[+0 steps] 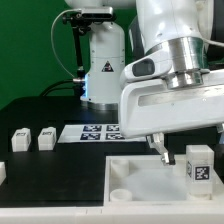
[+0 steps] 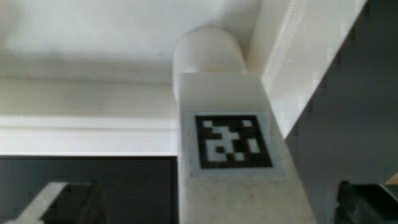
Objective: Assemble one leg
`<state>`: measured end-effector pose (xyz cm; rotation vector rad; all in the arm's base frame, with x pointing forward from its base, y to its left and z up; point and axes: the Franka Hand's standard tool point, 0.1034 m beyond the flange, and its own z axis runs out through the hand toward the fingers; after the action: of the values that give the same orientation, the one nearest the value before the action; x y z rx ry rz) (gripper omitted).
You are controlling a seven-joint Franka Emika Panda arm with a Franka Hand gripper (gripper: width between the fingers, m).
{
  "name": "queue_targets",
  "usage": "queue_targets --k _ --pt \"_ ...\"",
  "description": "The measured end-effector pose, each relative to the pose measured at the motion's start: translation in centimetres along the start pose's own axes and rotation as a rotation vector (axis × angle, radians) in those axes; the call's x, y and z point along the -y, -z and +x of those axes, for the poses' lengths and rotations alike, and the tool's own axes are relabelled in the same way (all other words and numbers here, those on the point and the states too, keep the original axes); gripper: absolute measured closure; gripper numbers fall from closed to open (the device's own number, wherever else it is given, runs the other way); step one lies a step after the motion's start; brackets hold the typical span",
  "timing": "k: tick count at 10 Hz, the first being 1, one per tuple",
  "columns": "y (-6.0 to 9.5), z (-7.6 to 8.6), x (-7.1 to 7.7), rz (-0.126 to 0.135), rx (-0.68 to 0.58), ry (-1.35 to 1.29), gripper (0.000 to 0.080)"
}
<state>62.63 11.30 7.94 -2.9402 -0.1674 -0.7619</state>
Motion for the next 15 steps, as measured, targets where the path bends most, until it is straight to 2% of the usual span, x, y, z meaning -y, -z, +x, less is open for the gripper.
queue_targets --k 3,5,6,7,8,9,12,13,15 --pt "0.0 -0.1 0.2 0.005 0.022 -0.007 0.0151" --pt "0.8 0.8 0.8 0.02 0.078 -0.022 0.0151" --pt "0.8 0.9 1.3 0.035 0.173 -0.062 0.0151" --pt "0.7 1.7 1.3 0.037 0.176 -0.07 0.0151" --pt "0.3 1.5 1.1 0.036 0.184 -0.073 0.0151" --pt "0.1 0.1 0.6 0.046 0.318 -0.074 0.0151" --pt "0.2 0.3 -0.5 0.079 0.608 -0.094 0.0151" --pt "-0.1 0.9 -0.3 0.079 0.602 -0.101 0.0151" --pt "-0.2 0.9 -0.1 0.073 0.601 -0.12 0.0151"
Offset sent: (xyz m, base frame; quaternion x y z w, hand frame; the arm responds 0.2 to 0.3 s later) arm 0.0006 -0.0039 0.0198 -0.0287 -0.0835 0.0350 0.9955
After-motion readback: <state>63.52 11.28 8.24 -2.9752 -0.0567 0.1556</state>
